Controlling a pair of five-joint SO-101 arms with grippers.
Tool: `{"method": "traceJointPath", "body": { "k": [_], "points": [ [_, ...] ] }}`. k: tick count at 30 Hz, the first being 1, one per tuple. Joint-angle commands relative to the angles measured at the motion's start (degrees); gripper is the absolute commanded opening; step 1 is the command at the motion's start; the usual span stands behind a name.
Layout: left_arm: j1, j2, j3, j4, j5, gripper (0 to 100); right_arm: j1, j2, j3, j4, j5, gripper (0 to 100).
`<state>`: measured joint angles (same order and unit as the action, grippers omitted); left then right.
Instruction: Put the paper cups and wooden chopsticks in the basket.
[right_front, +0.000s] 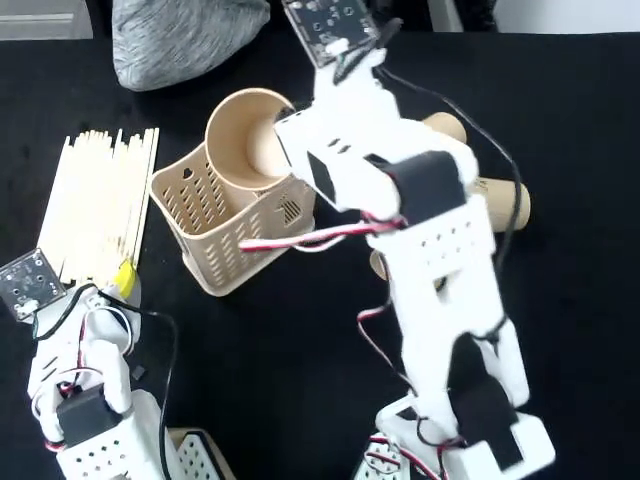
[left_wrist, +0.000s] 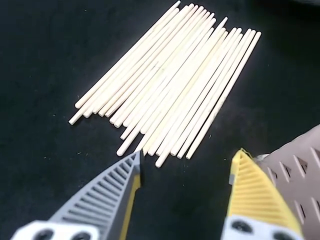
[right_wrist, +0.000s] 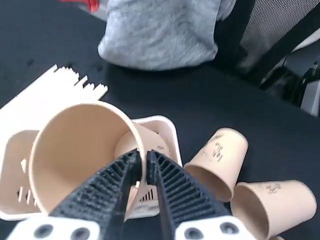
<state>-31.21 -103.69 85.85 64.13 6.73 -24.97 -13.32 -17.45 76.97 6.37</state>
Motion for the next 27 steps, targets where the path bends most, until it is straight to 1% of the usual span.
{"method": "traceJointPath", "body": {
  "k": [1,5,7,11,15,17,20,21,23,27],
  "points": [
    [-0.04,-0.53,-0.22,-1.23,0.53,29,-0.53,2.59,-2.95,1.49,-0.62,4.0],
    [-0.04,-0.53,-0.13,-1.23,0.53,29,-0.53,3.65,-3.03,1.32,-2.29,21.9],
    [-0.04,-0.53,-0.13,-1.23,0.53,29,-0.88,3.56,-3.12,1.14,0.70,27.3],
    [-0.04,-0.53,-0.13,-1.23,0.53,29,-0.53,3.12,-7.34,2.90,3.69,30.2],
    [-0.04,-0.53,-0.13,-1.23,0.53,29,-0.53,3.12,-13.14,10.29,9.67,30.1],
    [-0.04,-0.53,-0.13,-1.23,0.53,29,-0.44,3.12,-14.73,15.65,16.97,30.0],
    [-0.04,-0.53,-0.13,-1.23,0.53,29,2.02,3.21,-14.20,23.21,35.60,30.0],
    [-0.04,-0.53,-0.13,-1.23,0.53,29,3.16,3.03,-13.05,24.26,39.47,30.0],
    [-0.04,-0.53,-0.13,-1.23,0.53,29,6.86,1.19,-9.01,24.18,42.37,30.0],
    [-0.04,-0.53,-0.13,-1.23,0.53,29,11.69,-8.13,6.46,23.38,52.84,30.0]
  ]
}}
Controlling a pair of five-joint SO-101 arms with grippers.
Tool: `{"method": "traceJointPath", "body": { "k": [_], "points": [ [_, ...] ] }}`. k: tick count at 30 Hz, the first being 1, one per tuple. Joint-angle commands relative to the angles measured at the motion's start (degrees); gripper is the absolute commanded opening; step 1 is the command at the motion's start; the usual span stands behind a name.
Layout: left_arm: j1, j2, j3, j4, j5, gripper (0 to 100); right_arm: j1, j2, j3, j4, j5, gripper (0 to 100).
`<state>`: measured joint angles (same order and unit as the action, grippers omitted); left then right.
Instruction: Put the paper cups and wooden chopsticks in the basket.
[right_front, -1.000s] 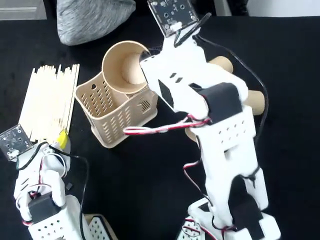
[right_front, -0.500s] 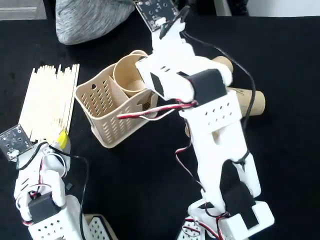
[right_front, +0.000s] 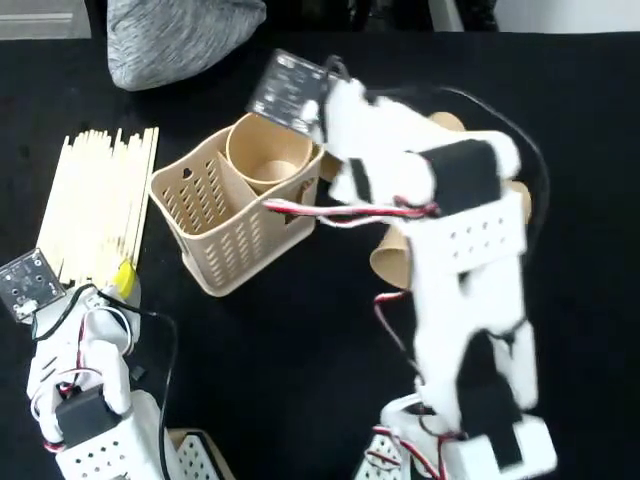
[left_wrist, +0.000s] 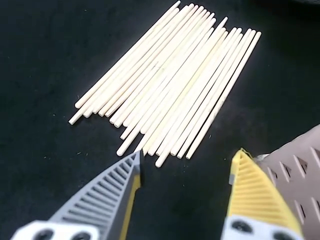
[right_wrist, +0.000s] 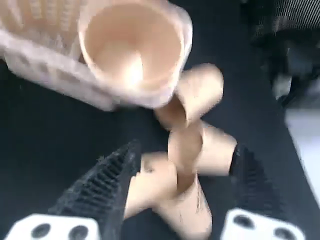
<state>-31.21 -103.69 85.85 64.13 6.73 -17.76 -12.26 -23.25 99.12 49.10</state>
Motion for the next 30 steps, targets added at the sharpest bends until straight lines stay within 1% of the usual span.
{"method": "traceJointPath", "body": {
  "k": [1,3,5,8,11,14,17,23,25,27,29,30],
  "points": [
    [-0.04,-0.53,-0.13,-1.23,0.53,29,5.10,-12.44,17.80,-0.09,12.13,30.0],
    [-0.04,-0.53,-0.13,-1.23,0.53,29,6.24,-20.00,30.11,-4.57,15.82,30.0],
    [-0.04,-0.53,-0.13,-1.23,0.53,29,8.44,-28.18,43.38,-11.16,18.90,30.2],
    [-0.04,-0.53,-0.13,-1.23,0.53,29,11.69,-39.16,60.88,-20.92,19.96,30.3],
    [-0.04,-0.53,-0.13,-1.23,0.53,29,14.24,-45.85,74.33,-27.34,20.04,30.3],
    [-0.04,-0.53,-0.13,-1.23,0.53,29,16.09,-47.60,84.53,-34.29,21.71,30.2],
    [-0.04,-0.53,-0.13,-1.23,0.53,29,18.90,-47.52,92.00,-43.96,22.86,30.1],
    [-0.04,-0.53,-0.13,-1.23,0.53,29,20.48,-47.52,102.20,-61.80,22.77,29.2],
    [-0.04,-0.53,-0.13,-1.23,0.53,29,20.92,-47.78,105.63,-69.19,22.51,23.5],
    [-0.04,-0.53,-0.13,-1.23,0.53,29,21.10,-47.87,108.88,-76.13,22.07,13.1],
    [-0.04,-0.53,-0.13,-1.23,0.53,29,21.27,-47.87,111.25,-82.02,19.43,2.0],
    [-0.04,-0.53,-0.13,-1.23,0.53,29,21.80,-47.87,112.13,-84.57,18.20,0.9]
  ]
}}
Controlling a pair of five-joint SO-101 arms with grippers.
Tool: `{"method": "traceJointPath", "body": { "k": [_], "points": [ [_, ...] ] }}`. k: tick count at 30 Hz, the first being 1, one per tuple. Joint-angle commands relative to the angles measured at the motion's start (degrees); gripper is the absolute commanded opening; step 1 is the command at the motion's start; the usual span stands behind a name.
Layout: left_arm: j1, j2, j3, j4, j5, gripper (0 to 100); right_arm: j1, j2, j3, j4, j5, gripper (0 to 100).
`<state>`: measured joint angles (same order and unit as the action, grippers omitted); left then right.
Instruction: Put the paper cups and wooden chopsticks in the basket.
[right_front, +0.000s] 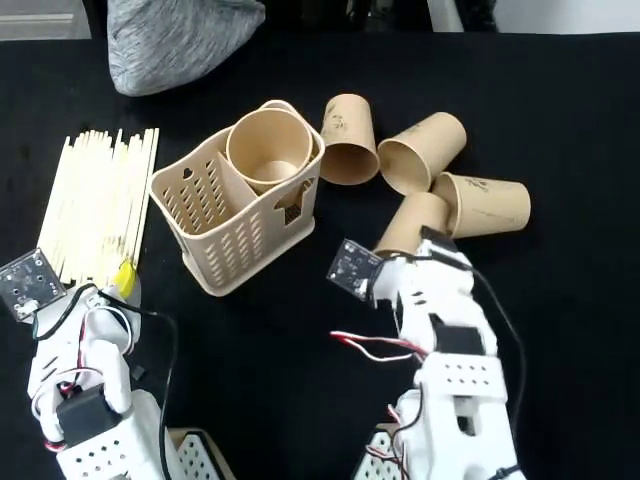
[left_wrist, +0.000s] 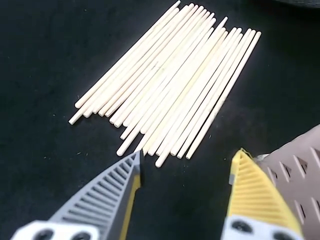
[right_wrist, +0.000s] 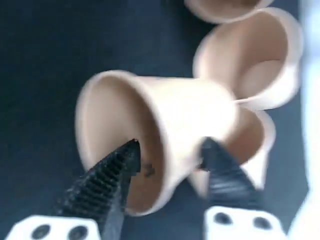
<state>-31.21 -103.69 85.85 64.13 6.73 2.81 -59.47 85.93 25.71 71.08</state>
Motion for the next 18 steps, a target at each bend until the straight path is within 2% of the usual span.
{"method": "traceJointPath", "body": {
  "k": [1,5,8,18],
  "points": [
    [-0.04,-0.53,-0.13,-1.23,0.53,29,1.67,-0.66,3.56,-13.45,-4.84,2.9],
    [-0.04,-0.53,-0.13,-1.23,0.53,29,2.99,-0.75,3.03,-15.65,-8.53,1.1],
    [-0.04,-0.53,-0.13,-1.23,0.53,29,3.43,-0.75,-0.13,-10.90,-11.60,1.1],
    [-0.04,-0.53,-0.13,-1.23,0.53,29,2.90,-0.57,-30.99,27.69,-31.56,1.1]
  ]
}}
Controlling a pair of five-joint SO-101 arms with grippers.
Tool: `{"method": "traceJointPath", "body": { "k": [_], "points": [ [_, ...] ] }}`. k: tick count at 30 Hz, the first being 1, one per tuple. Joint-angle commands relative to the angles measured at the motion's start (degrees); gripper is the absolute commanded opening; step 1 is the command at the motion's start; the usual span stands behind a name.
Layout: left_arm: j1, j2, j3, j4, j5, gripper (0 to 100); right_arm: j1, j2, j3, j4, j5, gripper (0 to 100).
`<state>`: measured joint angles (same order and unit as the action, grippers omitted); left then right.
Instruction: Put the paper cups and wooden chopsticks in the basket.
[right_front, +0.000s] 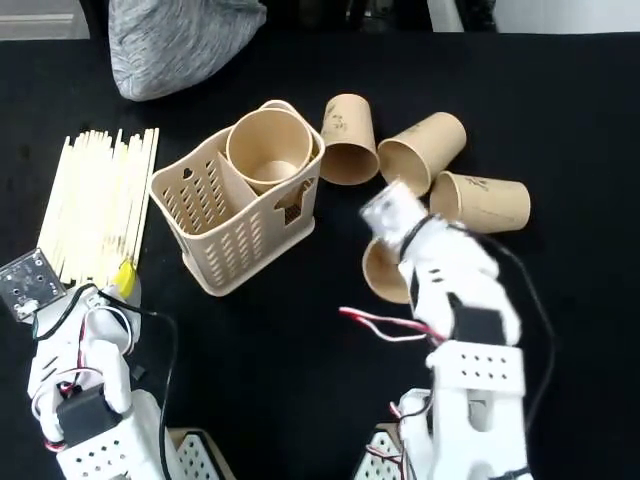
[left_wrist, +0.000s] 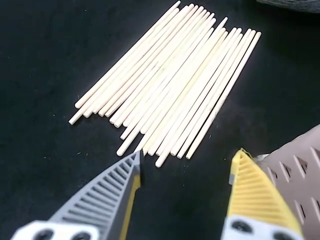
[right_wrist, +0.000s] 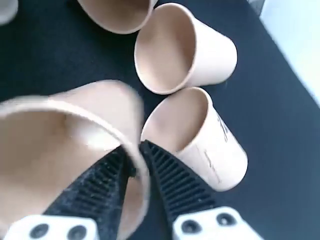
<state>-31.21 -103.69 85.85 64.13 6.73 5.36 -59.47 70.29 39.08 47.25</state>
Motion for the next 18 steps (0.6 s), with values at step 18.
{"method": "traceJointPath", "body": {
  "k": [18],
  "points": [
    [-0.04,-0.53,-0.13,-1.23,0.53,29,-20.31,2.51,-64.31,42.99,-32.79,1.1]
  ]
}}
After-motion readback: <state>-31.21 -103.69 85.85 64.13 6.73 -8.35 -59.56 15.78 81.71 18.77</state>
